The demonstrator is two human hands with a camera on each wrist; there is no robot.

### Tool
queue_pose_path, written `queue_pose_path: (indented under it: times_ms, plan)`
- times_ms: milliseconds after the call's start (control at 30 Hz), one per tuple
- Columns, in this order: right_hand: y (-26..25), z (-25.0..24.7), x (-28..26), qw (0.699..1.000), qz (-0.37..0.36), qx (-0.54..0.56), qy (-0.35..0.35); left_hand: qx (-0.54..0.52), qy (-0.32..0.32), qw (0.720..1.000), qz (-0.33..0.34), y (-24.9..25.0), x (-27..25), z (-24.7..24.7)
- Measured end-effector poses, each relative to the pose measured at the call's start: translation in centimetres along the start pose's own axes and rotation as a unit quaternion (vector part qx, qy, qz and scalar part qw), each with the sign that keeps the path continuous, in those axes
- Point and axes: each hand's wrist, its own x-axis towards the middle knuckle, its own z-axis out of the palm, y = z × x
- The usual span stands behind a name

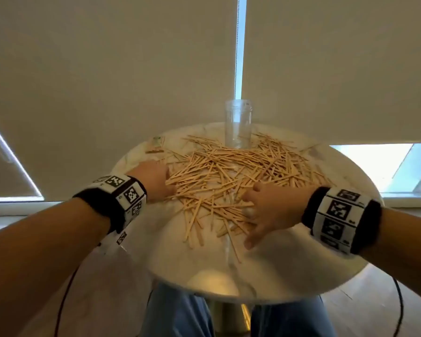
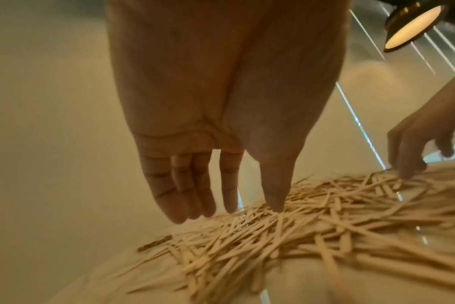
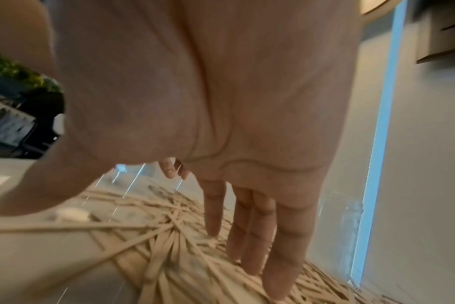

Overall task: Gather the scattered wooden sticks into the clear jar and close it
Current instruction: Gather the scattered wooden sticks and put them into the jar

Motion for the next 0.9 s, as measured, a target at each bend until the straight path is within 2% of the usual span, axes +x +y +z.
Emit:
queue_pose_path:
  times_ms: [100, 267, 467, 533, 633, 733, 900]
  plan:
    - [-0.6, -0.2, 0.9, 1.0, 0.002, -0.015, -0.017, 0.015, -0.054, 0.998, -0.027, -0.9, 1.4, 0.4]
    - [-0.2, -0.4, 2.8, 0.998, 0.013, 0.056, -0.029, 0.015, -0.114, 0.993, -0.033, -0.4, 3.7, 2.1]
    - [0.9, -1.1, 4.8, 0.999, -0.016, 0.045, -0.003, 0.017, -0.073, 0.997, -0.007, 1.3, 5.4, 2.6]
    - [1.0, -1.4, 5.1, 0.999, -0.014, 0.045, -0.005, 0.01, -0.061, 0.998, -0.026, 1.8, 5.8, 3.0]
    - [1.3, -1.2, 5.3, 0.999, -0.013, 0.042, 0.005, 0.003, -0.077, 0.993, -0.083, 2.6, 6.2, 3.2]
    - [1.9, -1.0, 5.4, 0.999, -0.008, 0.039, -0.002, 0.016, -0.108, 0.99, -0.088, 3.6, 6.3, 2.5]
    - [2.8, -1.1, 5.4, 1.0, -0.002, 0.031, 0.003, -0.018, -0.106, 0.99, -0.09, 4.7, 6.7, 1.8]
